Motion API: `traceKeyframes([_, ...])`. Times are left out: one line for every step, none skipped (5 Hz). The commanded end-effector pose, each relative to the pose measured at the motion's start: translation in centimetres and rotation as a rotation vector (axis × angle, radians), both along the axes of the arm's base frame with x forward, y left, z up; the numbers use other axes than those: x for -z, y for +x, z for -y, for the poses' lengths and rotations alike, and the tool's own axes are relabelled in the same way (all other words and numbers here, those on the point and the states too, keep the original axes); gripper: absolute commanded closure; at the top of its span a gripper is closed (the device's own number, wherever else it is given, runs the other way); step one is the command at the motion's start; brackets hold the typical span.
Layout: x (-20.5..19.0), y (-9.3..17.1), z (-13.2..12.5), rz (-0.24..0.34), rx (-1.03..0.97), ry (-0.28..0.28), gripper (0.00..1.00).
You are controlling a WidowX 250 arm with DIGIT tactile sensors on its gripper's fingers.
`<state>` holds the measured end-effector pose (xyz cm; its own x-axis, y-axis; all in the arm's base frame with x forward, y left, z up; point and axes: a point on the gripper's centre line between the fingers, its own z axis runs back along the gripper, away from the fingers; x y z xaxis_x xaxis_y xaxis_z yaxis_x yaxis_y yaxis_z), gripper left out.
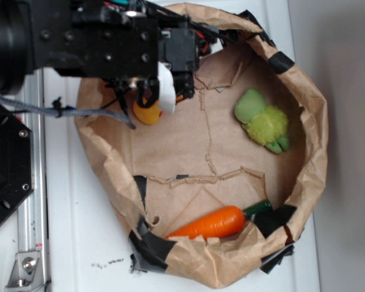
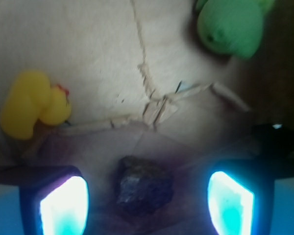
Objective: Grab the rock.
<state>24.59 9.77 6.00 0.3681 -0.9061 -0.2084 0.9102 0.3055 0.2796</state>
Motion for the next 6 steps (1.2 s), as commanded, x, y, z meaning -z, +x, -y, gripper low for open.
traceKeyframes([0.1,-0.9,-1.8,0.0,0.023,0.014,0.0])
traceKeyframes([1.2,-0.8,-1.7,0.004,0.053,0.014,0.0])
traceKeyframes([2.6,-0.4,-2.3,-0.014,0.065,0.013,0.0])
traceKeyframes([3.7,0.5,-2.2,-0.032,0.053,-0.026,0.0])
traceKeyframes([4.4,1.2,-1.5,-0.046,0.064,-0.027,0.0])
traceKeyframes([4.3,1.1,-1.5,-0.029,0.036,-0.04,1.0])
